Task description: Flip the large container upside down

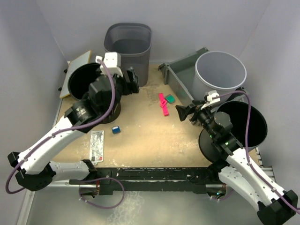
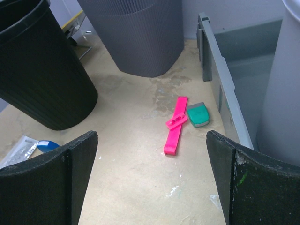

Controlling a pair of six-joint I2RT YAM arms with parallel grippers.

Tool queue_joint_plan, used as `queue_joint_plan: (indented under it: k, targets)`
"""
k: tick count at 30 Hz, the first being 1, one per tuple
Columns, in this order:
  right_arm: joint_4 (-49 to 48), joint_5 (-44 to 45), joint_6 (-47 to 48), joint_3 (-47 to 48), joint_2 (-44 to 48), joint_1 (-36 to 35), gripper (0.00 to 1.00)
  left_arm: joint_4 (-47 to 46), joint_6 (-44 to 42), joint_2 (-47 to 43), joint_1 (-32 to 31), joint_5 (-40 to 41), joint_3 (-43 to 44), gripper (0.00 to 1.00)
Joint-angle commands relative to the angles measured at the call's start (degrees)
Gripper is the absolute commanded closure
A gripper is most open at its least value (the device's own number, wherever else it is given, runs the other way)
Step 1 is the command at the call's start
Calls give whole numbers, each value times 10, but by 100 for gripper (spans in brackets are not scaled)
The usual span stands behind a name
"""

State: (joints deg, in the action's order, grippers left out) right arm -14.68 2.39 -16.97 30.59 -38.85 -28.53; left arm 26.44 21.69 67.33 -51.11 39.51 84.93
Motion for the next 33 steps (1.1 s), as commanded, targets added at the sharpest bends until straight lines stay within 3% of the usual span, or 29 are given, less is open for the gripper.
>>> queue_joint_plan:
  k: [1,5,7,13,16,19,25,26,33]
  targets:
    - [48,-7,-2,72,-28,1,0,164,-15,118,58,81,152,23]
    - [41,-16,3,66,-30,1,0,197,-2,175,145,-12,163,23]
    - [37,-23,6,63,-29,1,0,207,6,198,167,-21,158,23]
    - [48,-27,11,67,-27,1,0,207,15,239,187,-68,136,23]
    - [53,-29,11,66,-24,1,0,199,13,248,189,-84,119,28]
    - [54,-28,11,63,-22,1,0,196,11,257,190,-96,110,42]
    - [53,-28,7,60,-22,1,0,198,4,240,189,-133,114,96]
    - [51,-30,6,59,-22,1,0,201,4,236,188,-141,120,100]
    - [46,-31,-5,56,-29,1,0,240,-5,213,144,-184,203,100]
